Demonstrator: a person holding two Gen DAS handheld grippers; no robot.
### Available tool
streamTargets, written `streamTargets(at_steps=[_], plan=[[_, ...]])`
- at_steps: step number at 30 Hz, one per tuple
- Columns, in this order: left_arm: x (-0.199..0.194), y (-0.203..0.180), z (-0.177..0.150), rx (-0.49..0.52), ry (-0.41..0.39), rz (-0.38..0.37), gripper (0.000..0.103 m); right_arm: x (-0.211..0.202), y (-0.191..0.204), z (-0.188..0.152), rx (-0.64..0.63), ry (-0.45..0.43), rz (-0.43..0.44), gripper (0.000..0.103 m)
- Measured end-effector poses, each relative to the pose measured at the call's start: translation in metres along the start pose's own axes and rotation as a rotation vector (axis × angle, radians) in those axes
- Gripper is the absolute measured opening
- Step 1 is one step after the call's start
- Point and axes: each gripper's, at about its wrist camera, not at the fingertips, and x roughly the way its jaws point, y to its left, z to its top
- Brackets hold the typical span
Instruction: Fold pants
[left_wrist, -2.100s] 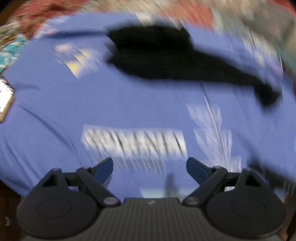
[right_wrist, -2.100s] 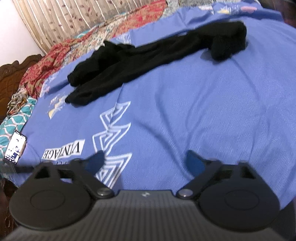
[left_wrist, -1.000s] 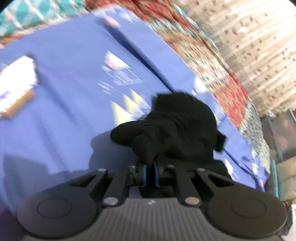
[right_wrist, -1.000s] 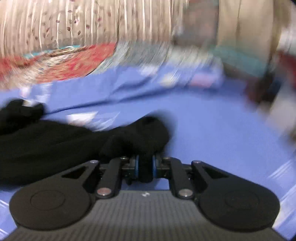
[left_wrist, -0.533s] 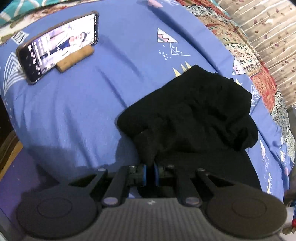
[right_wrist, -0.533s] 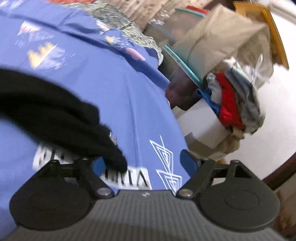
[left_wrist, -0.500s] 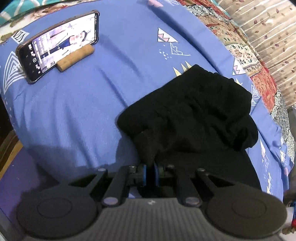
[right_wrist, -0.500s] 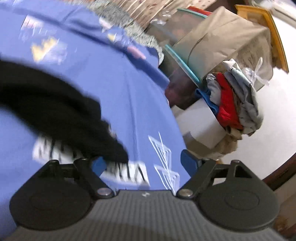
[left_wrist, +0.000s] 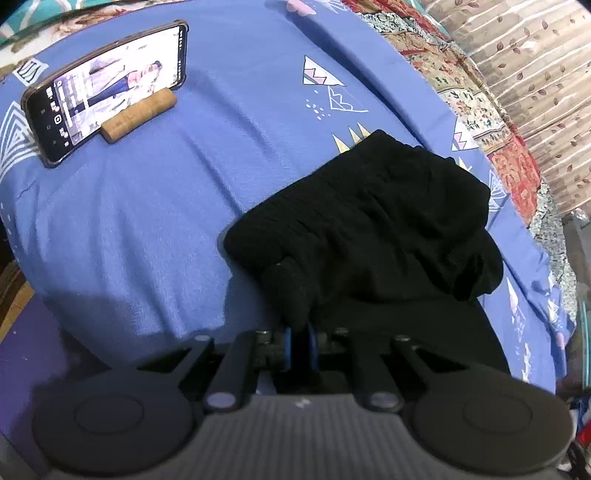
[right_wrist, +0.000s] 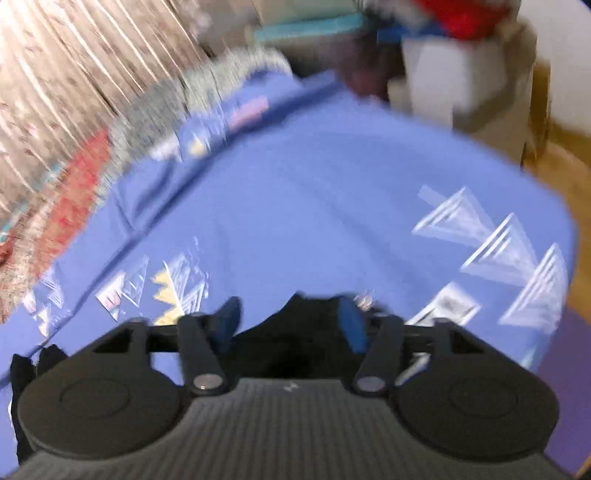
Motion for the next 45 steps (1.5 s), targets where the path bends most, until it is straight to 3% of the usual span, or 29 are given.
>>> streamTargets(at_steps=[2,4,5,6,8,9,11,16,20,22,25,28,30,33,34,36,38,40,41,45], plan=[[0.000,0.001,0.001,0.002,0.004,-0.007,0.008,0.030,0.017,-0.001,0.007,0.076,-0.078,0.071],[-0.001,0.001,0.002,0.012,0.007,-0.014,0.008,0.052,0.025,-0.006,0.020,0.141,-0.100,0.071],[-0.002,-0.001,0.003,0.019,0.006,-0.019,0.008,0.062,0.029,-0.007,0.001,0.160,-0.124,0.063],[-0.003,-0.003,0.005,0.029,0.003,-0.023,0.008,0.071,0.035,-0.011,-0.031,0.176,-0.167,0.034],[-0.007,-0.008,0.010,0.040,-0.010,-0.031,0.007,0.081,0.038,-0.009,-0.080,0.165,-0.233,0.012],[-0.011,-0.011,0.014,0.044,-0.023,-0.037,0.007,0.081,0.038,-0.003,-0.055,0.158,-0.194,0.010],[-0.024,-0.017,0.026,0.042,-0.060,-0.061,0.007,0.066,0.040,0.017,0.004,0.085,-0.135,0.010],[-0.052,-0.030,0.040,0.043,-0.123,-0.135,0.007,-0.012,0.026,0.072,0.204,-0.153,0.152,0.009],[-0.041,-0.028,0.015,0.063,-0.071,-0.100,0.007,-0.030,-0.012,0.062,0.249,-0.193,0.207,0.009],[-0.026,-0.018,0.000,0.040,-0.017,-0.072,0.007,-0.024,-0.044,0.035,0.298,-0.169,0.180,0.009],[-0.002,-0.008,-0.024,0.037,0.062,0.000,0.009,-0.007,-0.087,-0.005,0.347,-0.095,0.060,0.009],[0.000,-0.005,-0.039,0.074,0.093,0.041,0.019,0.007,-0.098,-0.032,0.273,-0.032,-0.070,0.022],[-0.022,0.000,-0.039,0.092,0.062,-0.008,0.025,-0.005,-0.098,-0.037,0.224,-0.083,-0.170,0.047],[-0.066,0.010,-0.029,0.128,-0.048,-0.023,0.027,-0.031,-0.100,-0.031,0.210,-0.188,-0.223,0.045],[-0.076,0.012,-0.021,0.135,-0.088,-0.014,0.028,-0.037,-0.095,-0.027,0.185,-0.228,-0.205,0.045],[-0.086,0.009,0.003,0.155,-0.159,0.014,0.032,-0.043,-0.070,-0.014,0.117,-0.268,-0.135,0.045],[-0.079,-0.008,0.030,0.205,-0.213,0.031,0.037,-0.033,-0.022,0.003,0.026,-0.249,-0.004,0.045],[-0.057,-0.029,0.056,0.302,-0.269,0.010,0.056,-0.011,0.038,0.012,-0.083,-0.204,0.133,0.045],[-0.042,-0.040,0.069,0.343,-0.282,-0.006,0.064,0.001,0.071,0.013,-0.141,-0.178,0.195,0.045],[0.039,-0.083,0.116,0.435,-0.236,-0.033,0.072,0.057,0.194,0.005,-0.350,-0.048,0.392,0.046]])
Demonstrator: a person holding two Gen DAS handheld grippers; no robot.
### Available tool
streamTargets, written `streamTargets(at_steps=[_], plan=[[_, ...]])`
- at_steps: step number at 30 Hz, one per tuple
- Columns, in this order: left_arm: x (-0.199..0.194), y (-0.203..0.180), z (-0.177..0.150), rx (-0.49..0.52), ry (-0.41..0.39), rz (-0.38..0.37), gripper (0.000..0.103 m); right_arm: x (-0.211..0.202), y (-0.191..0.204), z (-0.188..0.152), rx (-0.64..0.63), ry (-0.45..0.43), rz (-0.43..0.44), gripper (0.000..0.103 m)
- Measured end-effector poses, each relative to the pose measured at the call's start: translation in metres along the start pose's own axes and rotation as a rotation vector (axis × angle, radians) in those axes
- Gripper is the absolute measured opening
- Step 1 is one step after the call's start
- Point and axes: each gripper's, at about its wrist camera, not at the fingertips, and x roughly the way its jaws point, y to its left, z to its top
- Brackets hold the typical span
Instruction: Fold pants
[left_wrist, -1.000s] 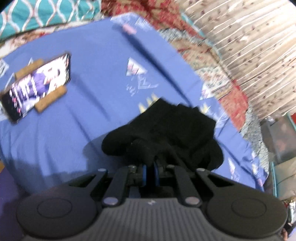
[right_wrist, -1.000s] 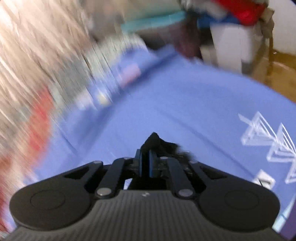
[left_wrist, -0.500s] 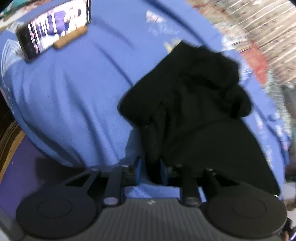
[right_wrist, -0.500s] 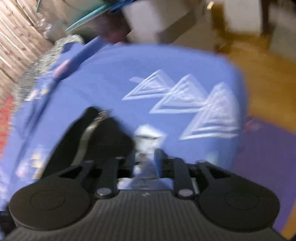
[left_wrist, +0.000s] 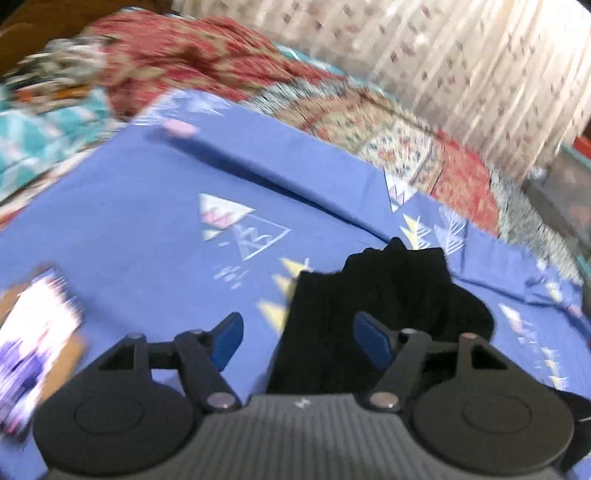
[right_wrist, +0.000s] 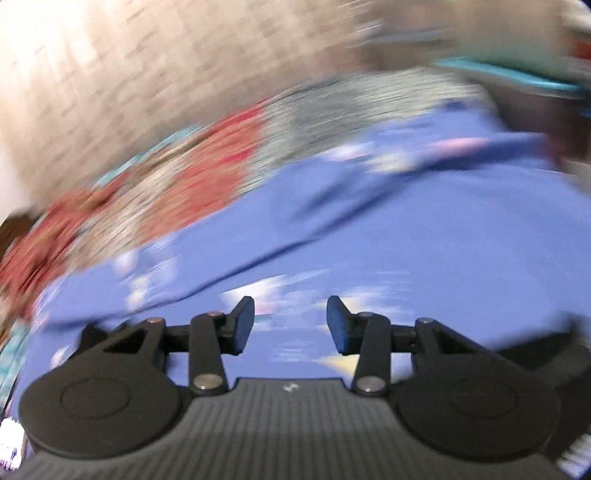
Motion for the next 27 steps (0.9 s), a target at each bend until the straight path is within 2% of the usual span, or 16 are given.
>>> streamTargets(at_steps=[3,4,5,7,8,10,11,13,15,16,18,19,20,21,24,27], plan=[[0.068,-0.024,0.022,0.089,0.026,0.014,0.082,0.075,0.058,0.013,-0.090,0.100,0.096,0.046],[0.081,-0.029,0.020,0.132,0.031,0.017,0.086,0.103,0.082,0.017,-0.139,0.133,0.119,0.046],[0.098,-0.037,0.022,0.183,0.033,0.020,0.096,0.122,0.100,0.017,-0.183,0.159,0.135,0.046],[0.125,-0.047,0.018,0.264,0.047,0.015,0.100,0.160,0.139,0.020,-0.268,0.221,0.176,0.046],[0.138,-0.050,0.017,0.284,0.067,0.009,0.098,0.178,0.153,0.020,-0.291,0.250,0.196,0.046],[0.159,-0.055,0.012,0.296,0.111,-0.003,0.061,0.206,0.176,0.018,-0.301,0.305,0.245,0.049],[0.162,-0.056,0.009,0.306,0.121,-0.002,0.051,0.221,0.186,0.016,-0.297,0.327,0.267,0.053],[0.149,-0.054,0.003,0.306,0.079,-0.009,0.048,0.235,0.203,0.006,-0.281,0.376,0.314,0.060],[0.125,-0.043,0.000,0.257,0.039,-0.040,0.044,0.264,0.221,-0.004,-0.268,0.446,0.345,0.064],[0.110,-0.035,-0.001,0.218,0.018,-0.047,0.044,0.263,0.221,-0.014,-0.269,0.489,0.353,0.064],[0.076,-0.019,-0.003,0.139,-0.045,-0.049,0.043,0.283,0.228,-0.031,-0.258,0.574,0.337,0.060],[0.063,-0.011,-0.004,0.108,-0.066,-0.041,0.043,0.288,0.230,-0.039,-0.255,0.587,0.322,0.051],[0.052,-0.004,-0.005,0.076,-0.080,-0.029,0.043,0.280,0.235,-0.039,-0.279,0.522,0.327,0.013],[0.044,0.003,-0.005,0.038,-0.087,-0.019,0.043,0.274,0.237,-0.036,-0.288,0.512,0.355,0.010],[0.030,0.018,-0.002,-0.047,-0.099,0.007,0.043,0.230,0.220,-0.001,-0.178,0.340,0.407,0.010],[0.024,0.016,0.009,-0.058,-0.141,0.035,0.043,0.166,0.169,0.054,-0.064,0.146,0.395,0.010]])
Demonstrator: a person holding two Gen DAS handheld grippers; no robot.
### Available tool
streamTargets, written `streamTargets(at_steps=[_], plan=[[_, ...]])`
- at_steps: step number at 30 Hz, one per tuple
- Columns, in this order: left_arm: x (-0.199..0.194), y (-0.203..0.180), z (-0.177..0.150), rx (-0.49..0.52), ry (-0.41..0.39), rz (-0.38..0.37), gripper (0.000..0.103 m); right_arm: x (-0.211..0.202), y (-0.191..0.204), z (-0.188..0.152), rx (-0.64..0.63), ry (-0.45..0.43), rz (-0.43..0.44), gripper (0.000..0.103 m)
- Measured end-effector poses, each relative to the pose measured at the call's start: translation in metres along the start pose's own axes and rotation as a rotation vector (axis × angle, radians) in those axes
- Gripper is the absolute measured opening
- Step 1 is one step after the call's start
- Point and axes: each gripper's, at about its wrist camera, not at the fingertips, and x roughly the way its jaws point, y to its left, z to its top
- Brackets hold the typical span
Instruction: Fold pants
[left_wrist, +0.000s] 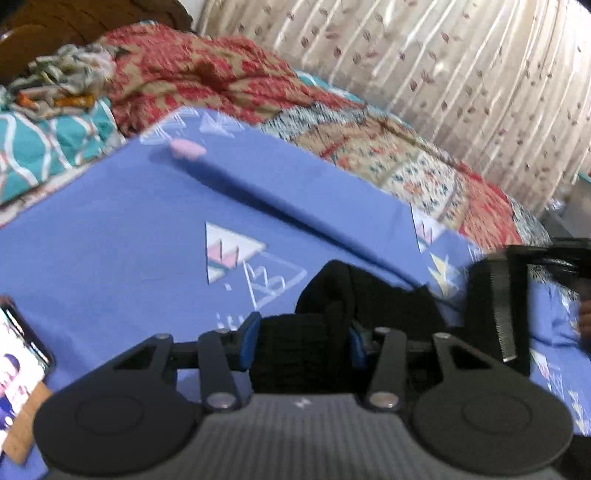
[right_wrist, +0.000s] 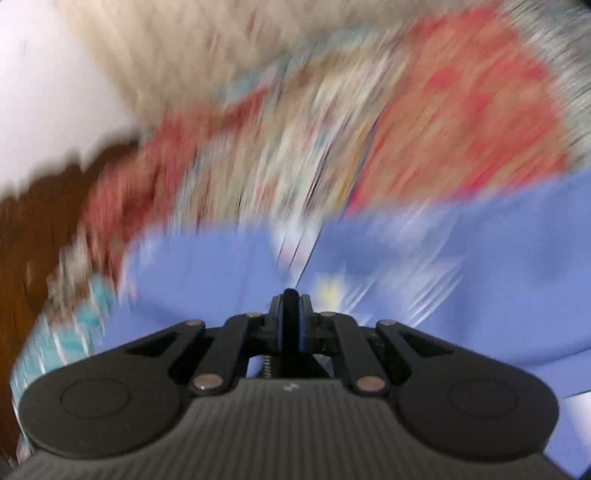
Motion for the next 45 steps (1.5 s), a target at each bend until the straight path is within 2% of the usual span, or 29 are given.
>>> streamTargets(at_steps=[4,6,8,10,13,14,15,17,19,20,22,24,25,26,27,29,30,32,35,36,38,40,41,43,45], plan=[[0.000,-0.010,0.012,-0.006,-0.041,-0.005,0.043,-0.161,-0.068,0.041,0.114,-0.335,-0.147,0.010],[0.008,-0.015,0.013,-0.006,-0.023,0.006,0.043,-0.228,-0.102,0.043,0.164,-0.442,-0.251,0.010],[0.025,-0.022,0.010,0.002,0.021,0.016,0.043,-0.288,-0.138,0.031,0.217,-0.502,-0.369,0.010],[0.043,-0.031,0.002,0.017,0.081,0.013,0.043,-0.322,-0.166,0.008,0.280,-0.515,-0.487,0.011],[0.068,-0.048,-0.010,0.086,0.137,0.030,0.043,-0.344,-0.208,-0.039,0.351,-0.460,-0.675,0.017],[0.074,-0.053,-0.013,0.112,0.146,0.048,0.043,-0.345,-0.220,-0.055,0.377,-0.427,-0.747,0.024],[0.078,-0.057,-0.014,0.130,0.152,0.060,0.043,-0.348,-0.235,-0.072,0.420,-0.378,-0.801,0.036],[0.079,-0.058,-0.011,0.131,0.158,0.062,0.043,-0.357,-0.254,-0.100,0.523,-0.321,-0.833,0.038],[0.074,-0.056,-0.009,0.125,0.155,0.055,0.043,-0.378,-0.257,-0.117,0.579,-0.370,-0.855,0.038],[0.071,-0.055,-0.007,0.131,0.149,0.055,0.043,-0.386,-0.253,-0.119,0.568,-0.395,-0.861,0.038],[0.069,-0.056,-0.006,0.147,0.144,0.061,0.043,-0.388,-0.240,-0.110,0.496,-0.401,-0.848,0.038],[0.071,-0.057,-0.004,0.152,0.143,0.069,0.044,-0.375,-0.227,-0.091,0.419,-0.361,-0.797,0.042],[0.074,-0.059,-0.004,0.153,0.145,0.077,0.044,-0.363,-0.222,-0.080,0.376,-0.331,-0.765,0.046],[0.078,-0.061,-0.005,0.155,0.148,0.087,0.046,-0.351,-0.218,-0.071,0.343,-0.300,-0.751,0.058],[0.082,-0.064,-0.006,0.160,0.153,0.095,0.047,-0.336,-0.217,-0.063,0.325,-0.263,-0.757,0.067],[0.092,-0.071,-0.009,0.176,0.169,0.109,0.050,-0.306,-0.223,-0.054,0.305,-0.178,-0.789,0.068],[0.097,-0.074,-0.010,0.186,0.175,0.119,0.057,-0.292,-0.226,-0.051,0.305,-0.140,-0.820,0.068],[0.106,-0.081,-0.010,0.201,0.181,0.131,0.064,-0.269,-0.240,-0.053,0.384,-0.080,-0.844,0.068],[0.118,-0.089,-0.009,0.219,0.175,0.136,0.075,-0.257,-0.253,-0.057,0.586,-0.077,-0.746,0.068],[0.122,-0.091,-0.010,0.232,0.172,0.135,0.080,-0.251,-0.251,-0.057,0.595,-0.077,-0.753,0.071],[0.130,-0.096,-0.013,0.266,0.169,0.139,0.083,-0.245,-0.251,-0.058,0.606,-0.077,-0.786,0.076],[0.137,-0.097,-0.017,0.285,0.174,0.142,0.076,-0.238,-0.249,-0.055,0.590,-0.069,-0.830,0.078],[0.139,-0.096,-0.019,0.286,0.178,0.135,0.060,-0.233,-0.247,-0.053,0.561,-0.052,-0.861,0.076],[0.141,-0.092,-0.023,0.267,0.177,0.112,0.048,-0.225,-0.236,-0.051,0.464,-0.015,-0.953,0.061],[0.139,-0.089,-0.026,0.258,0.152,0.109,0.043,-0.218,-0.229,-0.055,0.390,0.006,-1.035,0.046]])
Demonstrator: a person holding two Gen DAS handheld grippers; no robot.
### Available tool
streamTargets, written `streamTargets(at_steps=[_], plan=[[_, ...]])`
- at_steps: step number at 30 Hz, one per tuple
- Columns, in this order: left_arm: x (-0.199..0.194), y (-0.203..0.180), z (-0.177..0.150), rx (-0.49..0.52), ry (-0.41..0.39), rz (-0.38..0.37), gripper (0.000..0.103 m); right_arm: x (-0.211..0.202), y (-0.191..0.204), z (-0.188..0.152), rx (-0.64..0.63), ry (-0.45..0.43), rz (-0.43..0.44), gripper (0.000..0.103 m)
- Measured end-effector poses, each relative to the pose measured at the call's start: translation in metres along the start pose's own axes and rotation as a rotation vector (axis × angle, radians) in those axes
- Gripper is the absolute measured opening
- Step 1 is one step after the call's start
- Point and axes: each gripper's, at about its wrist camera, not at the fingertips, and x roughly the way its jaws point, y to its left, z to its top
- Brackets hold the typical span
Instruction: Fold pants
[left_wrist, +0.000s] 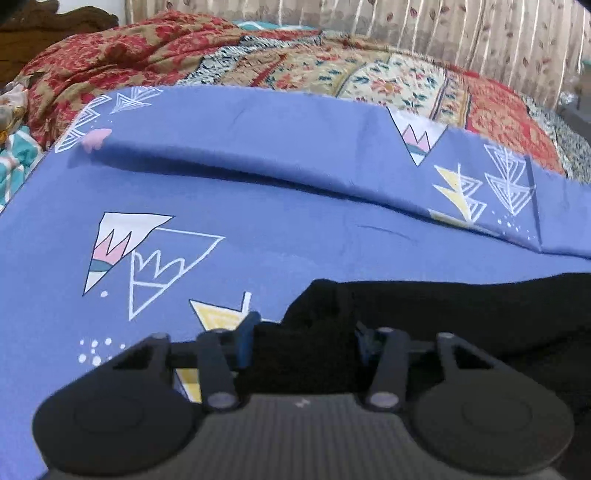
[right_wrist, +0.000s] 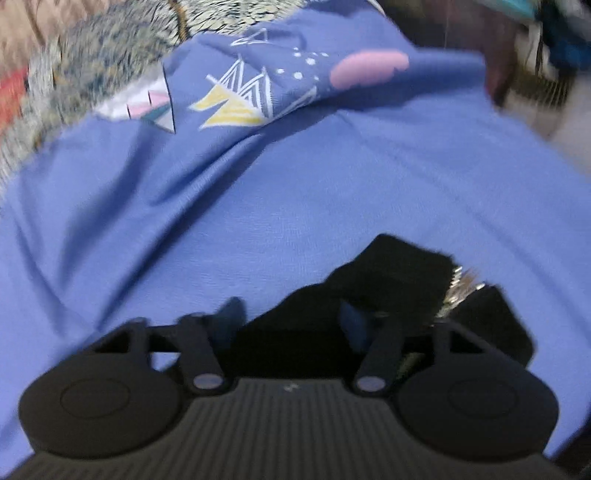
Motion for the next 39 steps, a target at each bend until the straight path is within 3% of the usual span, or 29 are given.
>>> streamTargets(at_steps=[3,6,13,19,25,32,35,39], plan=[[-0.001,-0.002,-0.008,0.009,-0.039,0.008,0.043,-0.003,-0.006,-0.008,-0.028,-0.044,-0.040,0.024],[-0.002,-0.003,-0.011,0.005,-0.059,0.010,0.043,-0.007,-0.014,-0.013,-0.039,-0.069,-0.042,0.012],[0.000,0.003,-0.010,-0.029,-0.051,-0.013,0.047,-0.004,-0.021,-0.014,0.029,-0.073,-0.011,0.011],[0.000,0.002,-0.009,-0.027,-0.052,-0.016,0.041,0.000,-0.018,-0.006,0.123,-0.068,0.038,0.010],[-0.017,0.007,0.005,-0.065,-0.056,-0.022,0.028,-0.020,-0.039,0.005,0.306,-0.086,0.180,0.010],[-0.107,0.024,0.020,-0.074,-0.218,-0.063,0.026,-0.095,-0.089,0.020,0.471,-0.140,0.465,0.010],[-0.161,0.031,-0.001,-0.076,-0.306,-0.082,0.026,-0.137,-0.129,0.008,0.517,-0.181,0.602,0.010],[-0.220,0.035,-0.051,-0.064,-0.366,-0.103,0.026,-0.177,-0.195,-0.031,0.525,-0.215,0.660,0.010]])
